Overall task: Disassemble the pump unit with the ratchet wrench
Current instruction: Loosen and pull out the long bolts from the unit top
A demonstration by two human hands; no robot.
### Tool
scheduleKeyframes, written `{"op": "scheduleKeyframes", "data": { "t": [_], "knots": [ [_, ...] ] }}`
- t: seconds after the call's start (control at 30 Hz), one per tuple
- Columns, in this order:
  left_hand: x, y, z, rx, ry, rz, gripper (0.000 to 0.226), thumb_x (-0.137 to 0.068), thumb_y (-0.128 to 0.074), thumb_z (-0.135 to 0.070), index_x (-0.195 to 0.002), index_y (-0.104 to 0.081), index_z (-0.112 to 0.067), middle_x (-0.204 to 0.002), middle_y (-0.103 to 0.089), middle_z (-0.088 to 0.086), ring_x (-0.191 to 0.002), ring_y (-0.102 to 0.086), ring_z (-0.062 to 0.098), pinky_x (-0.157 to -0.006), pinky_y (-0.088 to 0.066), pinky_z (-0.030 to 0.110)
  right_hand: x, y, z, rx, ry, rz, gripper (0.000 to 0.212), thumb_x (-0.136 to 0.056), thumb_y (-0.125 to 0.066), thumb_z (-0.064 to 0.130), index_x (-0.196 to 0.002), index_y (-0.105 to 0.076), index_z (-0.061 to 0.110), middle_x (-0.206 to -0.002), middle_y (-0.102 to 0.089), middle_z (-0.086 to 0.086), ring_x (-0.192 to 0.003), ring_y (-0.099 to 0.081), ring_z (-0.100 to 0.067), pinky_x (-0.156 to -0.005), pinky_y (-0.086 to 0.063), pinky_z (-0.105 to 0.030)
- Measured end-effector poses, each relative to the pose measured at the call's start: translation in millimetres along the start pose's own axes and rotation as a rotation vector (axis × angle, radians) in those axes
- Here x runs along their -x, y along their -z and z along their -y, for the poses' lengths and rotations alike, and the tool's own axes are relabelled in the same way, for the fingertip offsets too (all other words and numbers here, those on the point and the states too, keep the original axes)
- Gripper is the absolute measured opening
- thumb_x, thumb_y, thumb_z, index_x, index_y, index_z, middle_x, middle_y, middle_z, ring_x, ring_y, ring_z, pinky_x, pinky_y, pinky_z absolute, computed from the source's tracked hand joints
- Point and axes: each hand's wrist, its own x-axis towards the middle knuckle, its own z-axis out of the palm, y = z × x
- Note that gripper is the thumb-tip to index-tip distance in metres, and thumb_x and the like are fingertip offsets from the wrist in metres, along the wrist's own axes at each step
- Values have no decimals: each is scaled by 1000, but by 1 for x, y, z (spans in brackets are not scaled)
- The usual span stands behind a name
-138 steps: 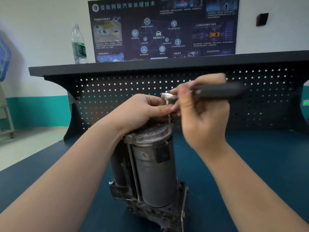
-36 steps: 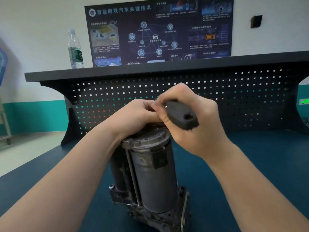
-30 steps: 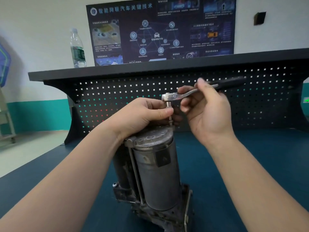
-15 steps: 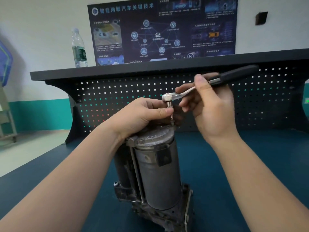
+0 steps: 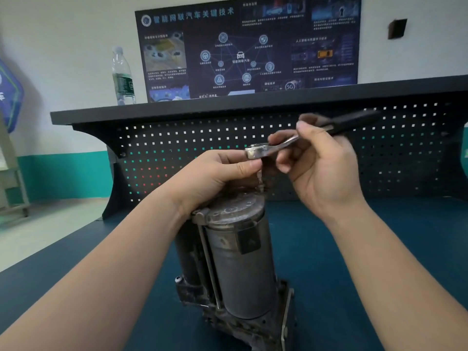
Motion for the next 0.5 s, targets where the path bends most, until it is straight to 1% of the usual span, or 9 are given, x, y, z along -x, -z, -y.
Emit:
{"op": "scheduleKeyframes", "data": {
  "t": [0.07, 0.13, 0.17, 0.23, 0.3, 0.33, 0.37, 0.43, 0.5],
  "knots": [
    [0, -1, 0, 25, 19, -15, 22, -72, -67, -20, -90, -78, -11, -90, -75, 7, -82, -72, 15, -74, -56, 22, -7, 6, -2, -269, -248, -181, 15, -96, -45, 4, -84, -48, 11, -66, -69, -12, -43, -52, -10, -39, -38, -17],
    [-2, -2, -1, 3, 41, -34, 20, -69, -68, -23, -83, -78, -13, -86, -76, 7, -79, -72, 15, -72, -56, 21, -9, 7, -9, -335, -267, -268, 13, -96, -50, 6, -83, -51, 7, -68, -68, -9, -45, -52, -7, -40, -39, -16],
    [-2, -3, -2, -16, 43, -50, 19, -67, -69, -24, -81, -79, -13, -84, -76, 7, -78, -72, 15, -72, -56, 21, -7, 6, -13, -269, -177, -261, 10, -97, -52, 8, -86, -51, 6, -69, -68, -9, -46, -53, -8, -41, -40, -17],
    [-5, -3, -2, -55, 42, -78, 19, -64, -71, -25, -78, -78, -14, -81, -75, 5, -74, -72, 14, -71, -56, 21, 3, 1, -15, 69, 219, -159, 6, -98, -53, 11, -94, -48, 10, -74, -66, -12, -50, -57, -14, -47, -45, -24],
    [-6, -5, -3, -102, 12, -74, 10, -63, -71, -22, -69, -78, -18, -72, -74, 0, -66, -70, 8, -63, -54, 17, 11, 1, -13, 574, 702, 95, 9, -95, -55, 14, -94, -47, 17, -82, -62, -13, -60, -61, -23, -56, -49, -32],
    [-5, -6, -4, -124, -11, -63, 7, -63, -70, -21, -64, -77, -20, -67, -73, -2, -62, -68, 5, -60, -52, 15, 13, 2, -14, 771, 854, 226, 9, -93, -56, 15, -93, -48, 17, -84, -61, -11, -64, -61, -25, -60, -50, -33],
    [-5, -5, -3, -120, -27, -46, 8, -63, -69, -20, -62, -76, -21, -65, -72, -3, -61, -67, 4, -58, -51, 14, 14, 3, -14, 863, 909, 281, 8, -93, -56, 16, -93, -48, 17, -83, -60, -9, -66, -61, -24, -61, -51, -34],
    [-4, -4, -2, -33, -6, -2, 13, -68, -66, -17, -73, -78, -17, -73, -74, 0, -68, -70, 8, -63, -53, 16, 12, -1, -13, 732, 743, 171, 9, -95, -53, 16, -91, -46, 22, -78, -63, -9, -61, -61, -20, -56, -50, -36],
    [-5, -3, 0, 9, 34, 16, 19, -71, -65, -16, -84, -77, -10, -84, -75, 7, -77, -72, 14, -70, -55, 19, 6, -3, -9, 308, 375, -23, 14, -97, -49, 11, -85, -47, 19, -70, -65, -9, -49, -57, -15, -47, -44, -26]
  ]
}}
